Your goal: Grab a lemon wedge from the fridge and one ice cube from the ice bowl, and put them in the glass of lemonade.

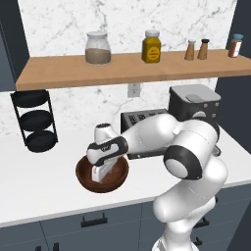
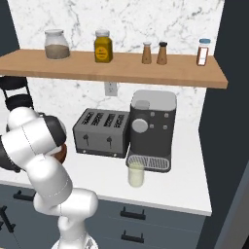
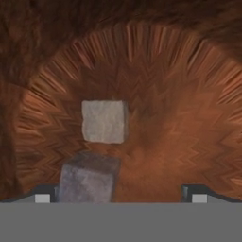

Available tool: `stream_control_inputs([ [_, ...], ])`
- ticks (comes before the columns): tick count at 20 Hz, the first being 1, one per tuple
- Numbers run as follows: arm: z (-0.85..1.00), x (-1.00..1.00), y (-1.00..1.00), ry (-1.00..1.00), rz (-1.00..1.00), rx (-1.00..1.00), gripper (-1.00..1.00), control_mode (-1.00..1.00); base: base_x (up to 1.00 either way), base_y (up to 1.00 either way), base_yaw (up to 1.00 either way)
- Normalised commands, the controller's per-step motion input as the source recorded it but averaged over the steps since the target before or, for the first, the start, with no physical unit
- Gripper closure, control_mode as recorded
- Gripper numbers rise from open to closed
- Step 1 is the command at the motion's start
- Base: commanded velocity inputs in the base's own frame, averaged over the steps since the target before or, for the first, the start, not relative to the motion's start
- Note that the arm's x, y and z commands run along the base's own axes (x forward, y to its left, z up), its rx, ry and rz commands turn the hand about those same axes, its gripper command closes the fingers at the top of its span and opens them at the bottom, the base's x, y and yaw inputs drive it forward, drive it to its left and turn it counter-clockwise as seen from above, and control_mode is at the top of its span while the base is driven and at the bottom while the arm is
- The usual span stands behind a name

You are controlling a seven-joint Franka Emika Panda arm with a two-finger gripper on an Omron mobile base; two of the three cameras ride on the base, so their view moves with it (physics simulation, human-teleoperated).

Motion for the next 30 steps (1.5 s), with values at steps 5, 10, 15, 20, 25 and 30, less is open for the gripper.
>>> stream_control_inputs([
  [5,0.00,0.00,0.12,0.00,0.00,0.00,-1.00,-1.00,0.00,0.00,0.00],
  [10,-0.16,0.00,0.01,0.00,0.00,0.00,-1.00,-1.00,0.00,0.00,0.00],
  [15,-0.06,-0.05,-0.04,0.00,0.00,0.00,-1.00,-1.00,0.00,0.00,0.00],
  [20,-0.01,-0.05,-0.02,0.00,0.00,0.00,-1.00,-1.00,0.00,0.00,0.00],
  [25,-0.08,0.00,0.01,0.00,0.00,0.00,-1.00,-1.00,0.00,0.00,0.00],
  [30,-0.10,0.00,0.00,0.00,0.00,0.00,1.00,-1.00,0.00,0.00,0.00],
])
